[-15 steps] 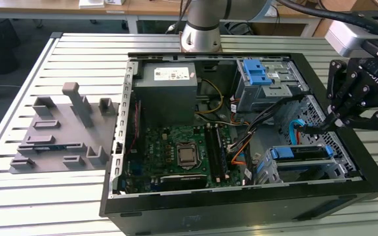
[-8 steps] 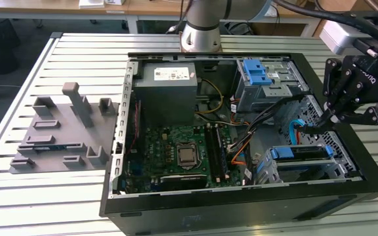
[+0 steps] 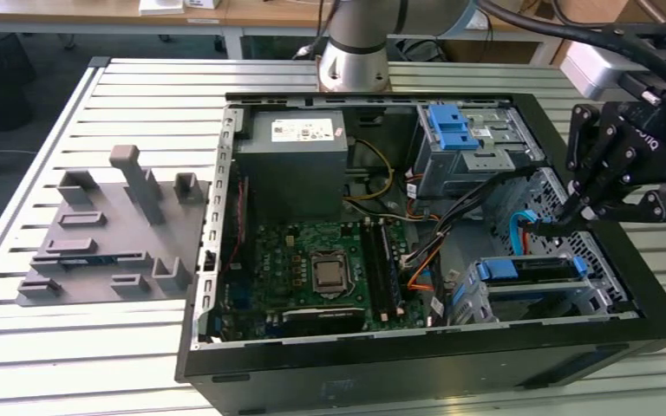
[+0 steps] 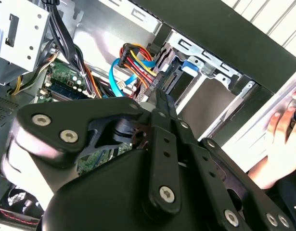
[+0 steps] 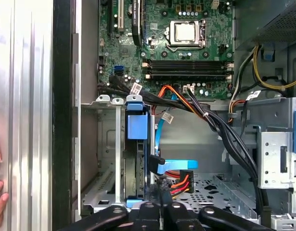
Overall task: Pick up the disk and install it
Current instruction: 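Insert the first disk wire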
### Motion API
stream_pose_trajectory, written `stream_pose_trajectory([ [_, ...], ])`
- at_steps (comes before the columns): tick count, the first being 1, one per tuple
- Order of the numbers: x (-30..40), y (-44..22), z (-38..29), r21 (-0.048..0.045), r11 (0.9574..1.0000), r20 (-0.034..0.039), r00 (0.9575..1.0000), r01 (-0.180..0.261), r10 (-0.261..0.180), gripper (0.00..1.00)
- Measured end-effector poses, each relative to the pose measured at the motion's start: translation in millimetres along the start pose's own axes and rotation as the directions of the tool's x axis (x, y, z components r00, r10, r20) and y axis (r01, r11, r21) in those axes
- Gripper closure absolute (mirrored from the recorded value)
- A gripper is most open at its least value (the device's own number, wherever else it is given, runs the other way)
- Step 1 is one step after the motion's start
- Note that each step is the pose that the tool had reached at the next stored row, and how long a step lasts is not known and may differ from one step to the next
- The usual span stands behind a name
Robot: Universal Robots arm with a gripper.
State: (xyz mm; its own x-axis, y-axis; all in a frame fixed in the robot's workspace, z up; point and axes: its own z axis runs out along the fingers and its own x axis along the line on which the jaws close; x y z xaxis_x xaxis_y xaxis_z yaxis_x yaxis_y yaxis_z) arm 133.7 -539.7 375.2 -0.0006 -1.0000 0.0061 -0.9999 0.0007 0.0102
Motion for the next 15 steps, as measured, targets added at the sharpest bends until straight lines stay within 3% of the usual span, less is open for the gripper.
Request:
stream_pose_trajectory([
  [1,-0.2,0.0,0.8,0.0,1.0,-0.0003,1.0,0.0,0.0,0.89],
  [2,-0.3,0.0,1.6,0.0001,1.0,-0.0007,1.0,0.0,0.0,0.82],
  [5,-0.5,0.0,5.3,0.0001,1.0,-0.0007,1.0,0.0,0.0,0.81],
  [6,-0.6,-0.1,7.0,0.0001,1.0,-0.0007,1.0,0.0,0.0,0.75],
  [15,-0.9,-0.2,15.0,0.0002,1.0,-0.0009,1.0,0.0,0.0,0.75],
])
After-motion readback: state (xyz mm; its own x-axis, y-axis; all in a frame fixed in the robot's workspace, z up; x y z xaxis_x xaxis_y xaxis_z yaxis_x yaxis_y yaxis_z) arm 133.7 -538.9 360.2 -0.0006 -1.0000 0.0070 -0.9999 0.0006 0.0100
